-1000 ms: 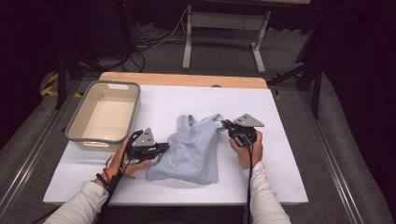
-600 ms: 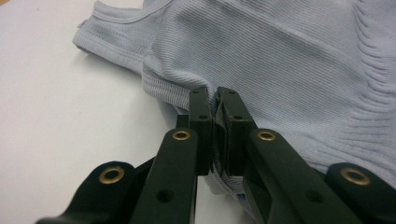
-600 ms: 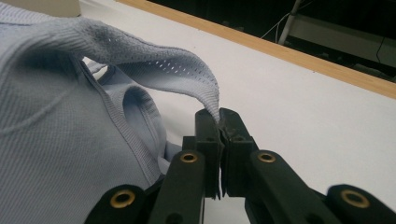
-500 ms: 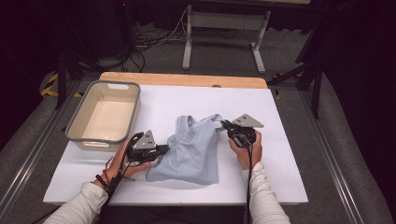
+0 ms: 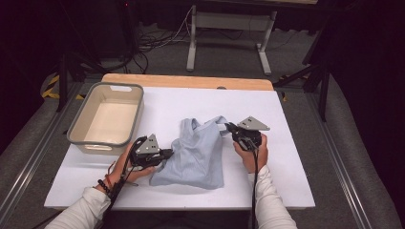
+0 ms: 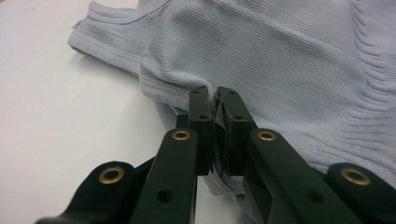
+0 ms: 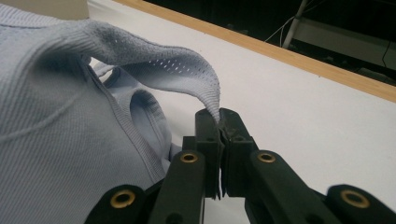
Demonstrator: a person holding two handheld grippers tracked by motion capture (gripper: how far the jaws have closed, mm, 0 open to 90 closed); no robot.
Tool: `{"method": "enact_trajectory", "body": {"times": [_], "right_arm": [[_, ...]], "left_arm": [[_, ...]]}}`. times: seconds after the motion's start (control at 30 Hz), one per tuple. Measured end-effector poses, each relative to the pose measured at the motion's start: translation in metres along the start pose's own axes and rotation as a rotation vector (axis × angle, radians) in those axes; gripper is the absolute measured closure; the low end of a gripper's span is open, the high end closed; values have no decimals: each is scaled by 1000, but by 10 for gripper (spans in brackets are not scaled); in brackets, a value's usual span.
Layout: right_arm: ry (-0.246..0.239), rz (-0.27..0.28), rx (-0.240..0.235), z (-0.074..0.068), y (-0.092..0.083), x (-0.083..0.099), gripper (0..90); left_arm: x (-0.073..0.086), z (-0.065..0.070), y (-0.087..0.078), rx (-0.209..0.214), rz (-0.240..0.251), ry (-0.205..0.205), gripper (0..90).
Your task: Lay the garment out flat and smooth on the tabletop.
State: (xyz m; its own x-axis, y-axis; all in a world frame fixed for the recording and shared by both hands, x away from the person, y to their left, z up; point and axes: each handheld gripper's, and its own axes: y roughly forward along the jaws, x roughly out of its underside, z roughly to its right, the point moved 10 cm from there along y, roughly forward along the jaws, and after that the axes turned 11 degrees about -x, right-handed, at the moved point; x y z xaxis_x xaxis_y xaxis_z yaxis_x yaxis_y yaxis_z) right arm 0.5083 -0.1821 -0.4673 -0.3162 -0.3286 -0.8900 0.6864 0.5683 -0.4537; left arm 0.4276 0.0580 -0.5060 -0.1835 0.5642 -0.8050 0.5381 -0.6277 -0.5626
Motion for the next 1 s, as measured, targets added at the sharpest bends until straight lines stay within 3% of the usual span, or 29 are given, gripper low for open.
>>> {"method": "enact_trajectory", "body": {"times": [0.23, 0.4, 0.53, 0.6, 0.67, 0.8, 0.83, 1.0], "right_arm": [[1, 13, -3, 0, -1, -3, 878], [-12, 32, -1, 2, -4, -12, 878], [-24, 47, -5, 3, -7, -22, 878], [-18, 61, -6, 4, -10, -28, 878], [-26, 61, -6, 3, -11, -31, 878], [-39, 57, -10, 1, -13, -32, 878], [-37, 56, -13, 0, -12, -32, 878], [-40, 53, -20, -1, -11, -31, 878]], "left_arm": [[-3, 3, -1, -3, 5, 9, 833], [-17, -4, -3, -4, 47, -25, 729], [-35, -14, -5, -31, 90, -61, 623], [-51, -24, -3, -53, 115, -105, 571], [-60, -29, 3, -71, 120, -102, 541], [-65, -37, 18, -104, 89, -112, 465], [-64, -43, 27, -106, 72, -143, 464], [-60, -56, 45, -117, 28, -199, 408]]}}
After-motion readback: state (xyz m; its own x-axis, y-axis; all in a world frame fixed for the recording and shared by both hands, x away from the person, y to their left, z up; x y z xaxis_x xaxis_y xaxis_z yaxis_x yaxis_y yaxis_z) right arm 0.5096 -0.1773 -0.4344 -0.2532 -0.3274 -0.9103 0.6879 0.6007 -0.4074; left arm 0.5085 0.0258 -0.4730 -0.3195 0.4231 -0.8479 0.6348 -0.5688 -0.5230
